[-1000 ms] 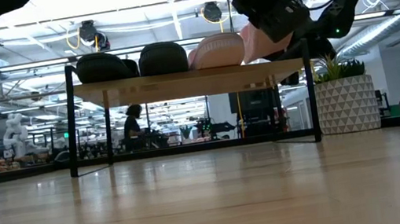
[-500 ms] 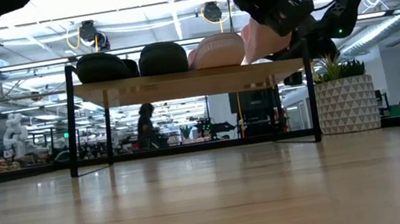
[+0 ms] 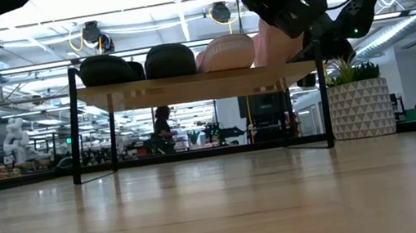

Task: Pick and place slides into the shelf
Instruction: Put the pink slipper onto the shelf

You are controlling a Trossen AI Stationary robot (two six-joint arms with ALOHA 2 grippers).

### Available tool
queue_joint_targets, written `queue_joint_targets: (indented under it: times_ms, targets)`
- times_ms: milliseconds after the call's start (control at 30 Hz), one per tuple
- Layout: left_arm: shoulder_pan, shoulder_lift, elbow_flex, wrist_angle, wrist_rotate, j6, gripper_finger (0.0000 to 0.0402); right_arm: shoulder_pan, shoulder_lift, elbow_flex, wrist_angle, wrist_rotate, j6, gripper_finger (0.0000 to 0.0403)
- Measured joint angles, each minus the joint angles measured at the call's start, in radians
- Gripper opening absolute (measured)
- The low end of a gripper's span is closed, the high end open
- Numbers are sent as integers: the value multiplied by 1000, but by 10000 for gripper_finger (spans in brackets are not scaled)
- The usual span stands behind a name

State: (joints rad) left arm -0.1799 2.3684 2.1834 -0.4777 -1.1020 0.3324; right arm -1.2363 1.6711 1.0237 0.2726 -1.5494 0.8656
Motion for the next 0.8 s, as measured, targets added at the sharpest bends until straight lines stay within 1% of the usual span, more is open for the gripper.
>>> queue_joint_targets:
  times_ms: [100, 233, 467, 600, 800]
  targets:
    - [-4, 0, 0, 0, -12, 20, 49, -8, 0, 0, 0, 1, 5, 140]
    - [-13, 0, 0, -2, -133, 70, 49, -20, 0, 0, -1, 4, 5, 145]
    - [-12, 0, 0, -3, -91, 83, 49, -21, 0, 0, -1, 5, 5, 145]
    - [-3, 0, 0, -26, -111, 77, 49, -21, 0, 0, -1, 6, 5, 145]
    - [13, 0, 0, -28, -108, 95, 49, -21, 0, 0, -1, 7, 5, 145]
